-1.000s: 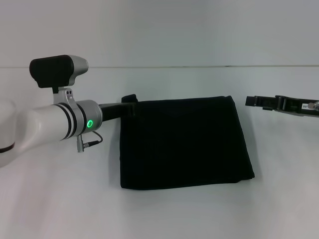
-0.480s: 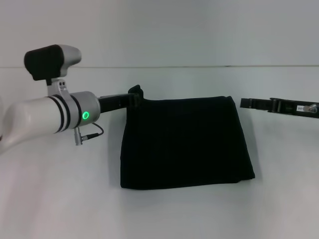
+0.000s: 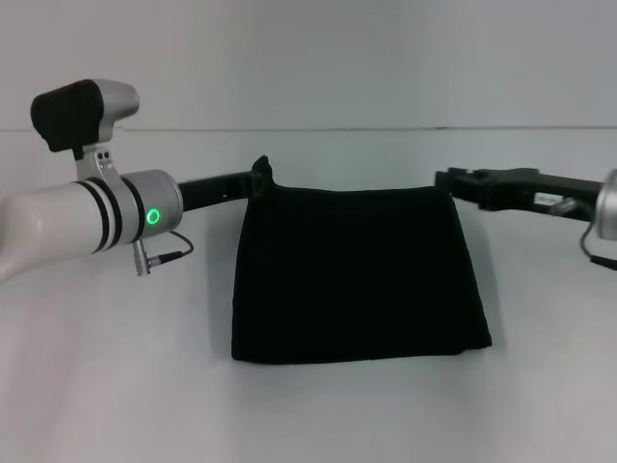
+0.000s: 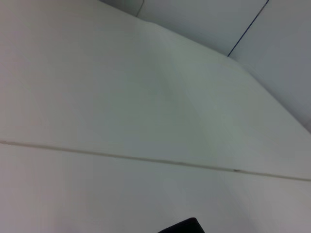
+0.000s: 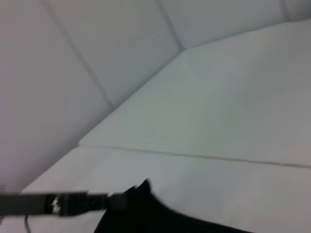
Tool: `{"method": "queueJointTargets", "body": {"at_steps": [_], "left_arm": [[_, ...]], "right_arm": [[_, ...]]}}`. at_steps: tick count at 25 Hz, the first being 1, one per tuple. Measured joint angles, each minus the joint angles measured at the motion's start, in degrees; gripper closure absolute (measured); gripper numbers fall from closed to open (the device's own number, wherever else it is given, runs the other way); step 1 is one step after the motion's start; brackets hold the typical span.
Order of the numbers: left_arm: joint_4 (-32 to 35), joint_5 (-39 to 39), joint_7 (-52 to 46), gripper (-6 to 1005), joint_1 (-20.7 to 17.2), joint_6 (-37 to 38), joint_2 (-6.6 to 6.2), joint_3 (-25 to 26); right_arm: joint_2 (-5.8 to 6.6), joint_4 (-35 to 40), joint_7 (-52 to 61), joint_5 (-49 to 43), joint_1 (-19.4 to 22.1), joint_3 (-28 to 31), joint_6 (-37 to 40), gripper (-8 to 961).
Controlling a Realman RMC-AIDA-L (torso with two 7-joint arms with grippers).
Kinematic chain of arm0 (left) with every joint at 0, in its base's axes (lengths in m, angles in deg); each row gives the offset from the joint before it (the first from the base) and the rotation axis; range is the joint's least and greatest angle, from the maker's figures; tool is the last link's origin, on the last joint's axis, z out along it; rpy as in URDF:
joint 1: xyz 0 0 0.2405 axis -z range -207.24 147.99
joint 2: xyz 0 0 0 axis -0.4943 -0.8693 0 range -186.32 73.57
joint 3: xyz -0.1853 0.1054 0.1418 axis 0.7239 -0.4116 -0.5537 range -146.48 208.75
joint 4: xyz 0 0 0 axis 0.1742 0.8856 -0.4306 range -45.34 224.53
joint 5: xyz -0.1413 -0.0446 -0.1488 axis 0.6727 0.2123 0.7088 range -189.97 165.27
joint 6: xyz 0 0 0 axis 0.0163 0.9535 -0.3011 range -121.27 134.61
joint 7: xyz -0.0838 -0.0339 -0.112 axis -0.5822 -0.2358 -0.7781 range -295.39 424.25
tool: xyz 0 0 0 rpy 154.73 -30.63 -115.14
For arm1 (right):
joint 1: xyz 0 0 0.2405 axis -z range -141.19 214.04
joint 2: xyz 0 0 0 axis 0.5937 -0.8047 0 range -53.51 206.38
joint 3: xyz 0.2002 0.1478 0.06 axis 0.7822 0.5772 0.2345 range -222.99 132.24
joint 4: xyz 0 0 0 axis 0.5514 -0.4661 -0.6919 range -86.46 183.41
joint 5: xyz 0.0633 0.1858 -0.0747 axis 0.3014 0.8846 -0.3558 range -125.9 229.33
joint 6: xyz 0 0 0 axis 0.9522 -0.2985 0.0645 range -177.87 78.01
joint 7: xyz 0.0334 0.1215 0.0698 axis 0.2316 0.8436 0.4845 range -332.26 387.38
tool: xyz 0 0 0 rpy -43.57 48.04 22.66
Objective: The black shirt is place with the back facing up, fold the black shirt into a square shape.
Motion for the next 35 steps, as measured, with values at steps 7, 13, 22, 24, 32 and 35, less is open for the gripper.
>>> {"method": "queueJointTargets", "body": {"at_steps": [7,13,22,24,32,35], "left_arm": [[0.0,0.1,0.0,999,0.1,0.7,-0.27,0.9],[0.0,-0.2,0.0,1000,0.1,0.9,-0.26,0.9],[-0.2,-0.3,0.3,1000,0.1,1.1,-0.25,0.7],[-0.2,-0.4,0.3,1000,0.1,1.1,-0.28,0.7],[-0.5,-0.4,0.4,979,0.2,0.8,-0.69,0.5],[-0.6,-0.5,0.5,964,0.2,0.6,-0.74,0.5]], "right_arm": [[-1.15,-3.3,-6.5,-0.1,-2.4,-6.2,-6.6,861],[-2.52,-4.2,-7.7,-0.1,-3.7,-12.7,-14.8,951],[-3.21,-8.5,-7.3,0.0,-5.4,-20.6,-24.2,954],[-3.35,-8.5,-7.2,0.0,-5.3,-21.0,-24.9,954],[-3.40,-6.9,-7.4,1.0,-4.5,-20.5,-24.3,954],[-3.42,-5.0,-7.3,1.8,-4.1,-20.5,-22.2,954]]}}
